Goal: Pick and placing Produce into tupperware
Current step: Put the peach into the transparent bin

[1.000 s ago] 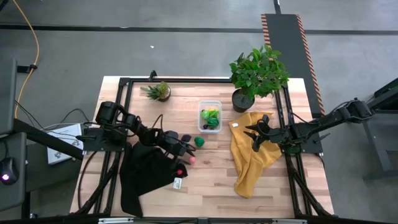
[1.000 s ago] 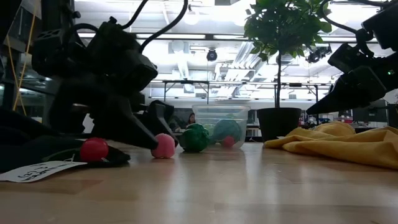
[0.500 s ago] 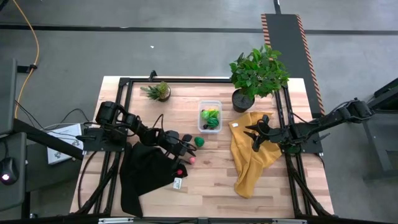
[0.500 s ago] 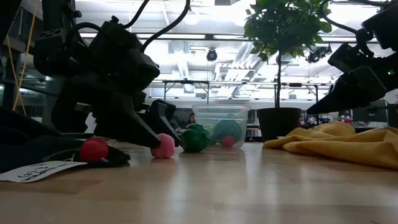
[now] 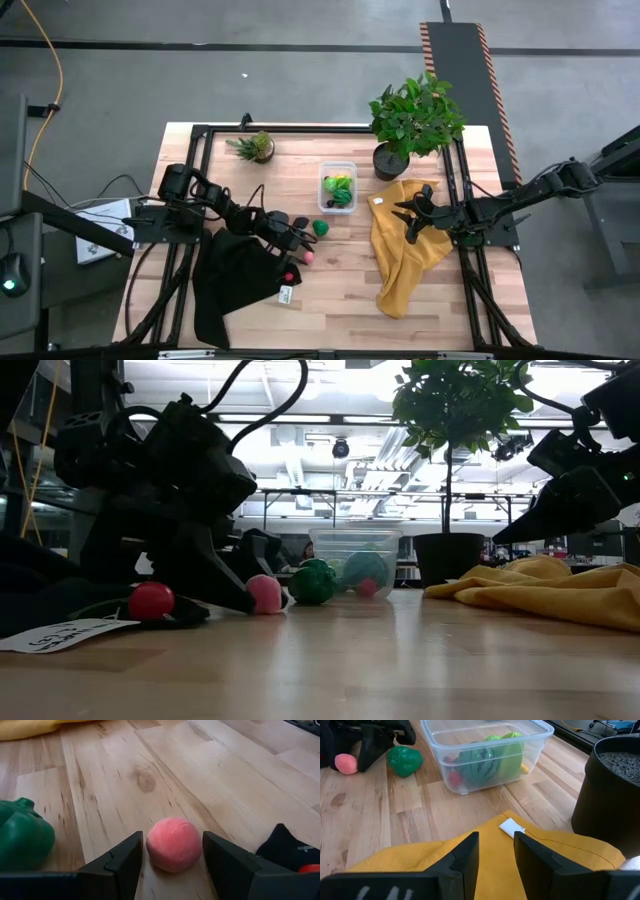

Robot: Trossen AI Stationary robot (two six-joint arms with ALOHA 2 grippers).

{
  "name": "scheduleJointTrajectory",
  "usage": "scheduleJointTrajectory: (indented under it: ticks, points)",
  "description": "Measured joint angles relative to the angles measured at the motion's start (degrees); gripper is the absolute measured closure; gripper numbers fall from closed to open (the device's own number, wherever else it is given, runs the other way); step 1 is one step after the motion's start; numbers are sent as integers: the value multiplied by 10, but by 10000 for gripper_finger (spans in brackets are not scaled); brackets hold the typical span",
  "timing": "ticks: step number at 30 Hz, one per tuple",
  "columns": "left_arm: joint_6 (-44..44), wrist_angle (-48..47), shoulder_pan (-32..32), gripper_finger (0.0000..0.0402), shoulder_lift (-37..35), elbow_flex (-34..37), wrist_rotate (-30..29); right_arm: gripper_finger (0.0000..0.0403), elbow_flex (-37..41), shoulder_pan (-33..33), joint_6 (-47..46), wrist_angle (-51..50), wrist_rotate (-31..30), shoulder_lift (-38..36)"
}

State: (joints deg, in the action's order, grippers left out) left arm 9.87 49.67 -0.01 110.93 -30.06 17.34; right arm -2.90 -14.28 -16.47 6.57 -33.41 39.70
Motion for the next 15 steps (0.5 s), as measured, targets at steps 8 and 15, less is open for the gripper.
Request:
scheduleJointTrajectory:
  ticks: [8,15]
  points:
    - [0,3,0,208,0,0,0,289,0,0,0,0,0,0]
    - [2,3,0,209,0,0,0,289,0,0,0,0,0,0]
